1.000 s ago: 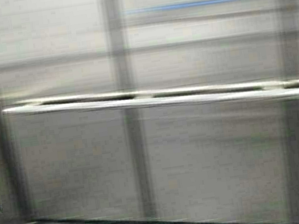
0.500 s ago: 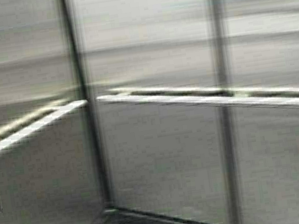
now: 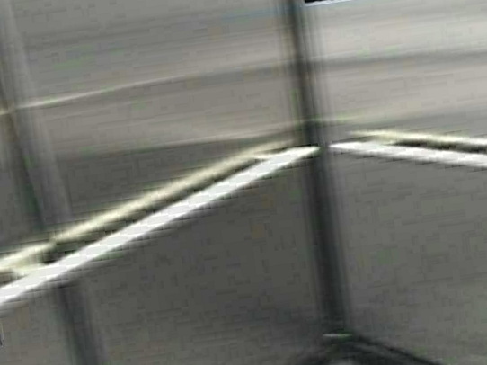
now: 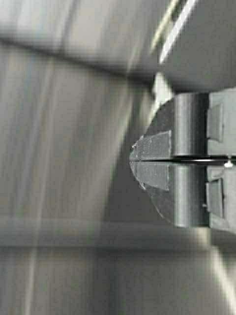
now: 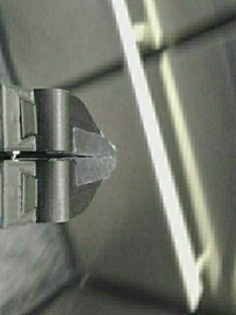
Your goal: Navigate to elevator, push the call button, then enter the elevator
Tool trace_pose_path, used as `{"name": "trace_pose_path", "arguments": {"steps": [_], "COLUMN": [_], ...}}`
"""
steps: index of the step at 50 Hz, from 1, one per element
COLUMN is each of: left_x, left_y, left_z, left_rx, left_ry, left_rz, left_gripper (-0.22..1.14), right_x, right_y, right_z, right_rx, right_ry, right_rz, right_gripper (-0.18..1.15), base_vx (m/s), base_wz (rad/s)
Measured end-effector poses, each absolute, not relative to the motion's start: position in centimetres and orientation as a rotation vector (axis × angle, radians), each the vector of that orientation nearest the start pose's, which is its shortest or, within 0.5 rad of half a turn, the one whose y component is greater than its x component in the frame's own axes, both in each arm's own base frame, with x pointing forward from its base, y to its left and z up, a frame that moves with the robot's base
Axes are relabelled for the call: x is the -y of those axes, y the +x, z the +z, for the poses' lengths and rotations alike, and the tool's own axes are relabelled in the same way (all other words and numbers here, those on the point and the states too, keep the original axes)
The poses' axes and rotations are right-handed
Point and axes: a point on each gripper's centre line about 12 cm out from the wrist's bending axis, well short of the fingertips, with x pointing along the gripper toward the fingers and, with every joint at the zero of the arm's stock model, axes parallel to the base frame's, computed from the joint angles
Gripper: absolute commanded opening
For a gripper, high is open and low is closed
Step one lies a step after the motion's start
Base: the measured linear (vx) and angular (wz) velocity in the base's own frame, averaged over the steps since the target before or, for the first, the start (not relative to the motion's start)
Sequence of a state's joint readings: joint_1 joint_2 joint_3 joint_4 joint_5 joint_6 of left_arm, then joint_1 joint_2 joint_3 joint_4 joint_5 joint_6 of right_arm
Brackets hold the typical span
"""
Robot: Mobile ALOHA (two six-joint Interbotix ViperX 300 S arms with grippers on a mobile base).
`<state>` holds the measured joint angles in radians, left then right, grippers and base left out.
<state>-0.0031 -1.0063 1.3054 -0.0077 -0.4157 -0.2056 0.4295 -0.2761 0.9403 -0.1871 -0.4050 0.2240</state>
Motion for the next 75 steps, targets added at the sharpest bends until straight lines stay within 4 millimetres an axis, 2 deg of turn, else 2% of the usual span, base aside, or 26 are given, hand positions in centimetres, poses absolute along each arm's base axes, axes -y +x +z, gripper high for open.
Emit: {"name": "trace_pose_path", "arguments": {"steps": [10,26,36,46,56,60,70,75], "left_x": [0.2,0.1,0.2,0.2,0.2,0.2,0.2,0.2], "left_y": [18.2,18.3,18.3,18.5,18.8,18.7,18.3,18.2], "left_z": [26.2,26.2,26.2,25.9,26.4,26.5,26.4,26.1], "left_rx": [0.111,0.106,0.108,0.094,0.101,0.109,0.12,0.11], "left_ry": [-0.213,-0.218,-0.216,-0.212,-0.212,-0.216,-0.221,-0.222], "left_rz": [-0.019,-0.018,-0.02,-0.019,-0.019,-0.02,-0.022,-0.022], "left_gripper": [0.02,0.02,0.02,0.02,0.02,0.02,0.02,0.02], "right_x": [-15.8,-15.9,-16.5,-16.1,-14.2,-14.0,-14.0,-14.2], "right_y": [28.4,28.8,29.5,29.7,30.4,30.0,30.0,30.4], "right_z": [21.7,21.4,22.7,22.8,23.0,22.3,22.2,21.2], "right_rx": [-0.273,-0.282,-0.246,-0.243,-0.235,-0.254,-0.258,-0.288], "right_ry": [-0.016,-0.011,-0.004,-0.007,0.003,0.005,0.009,0.005], "right_rz": [0.547,0.543,0.549,0.537,0.478,0.476,0.475,0.474], "right_gripper": [0.06,0.06,0.06,0.06,0.06,0.06,0.06,0.06], "base_vx": [0.08,0.05,0.03,0.04,0.06,0.06,0.05,0.04], "base_wz": [0.85,0.69,0.52,0.46,0.52,0.53,0.48,0.39]}}
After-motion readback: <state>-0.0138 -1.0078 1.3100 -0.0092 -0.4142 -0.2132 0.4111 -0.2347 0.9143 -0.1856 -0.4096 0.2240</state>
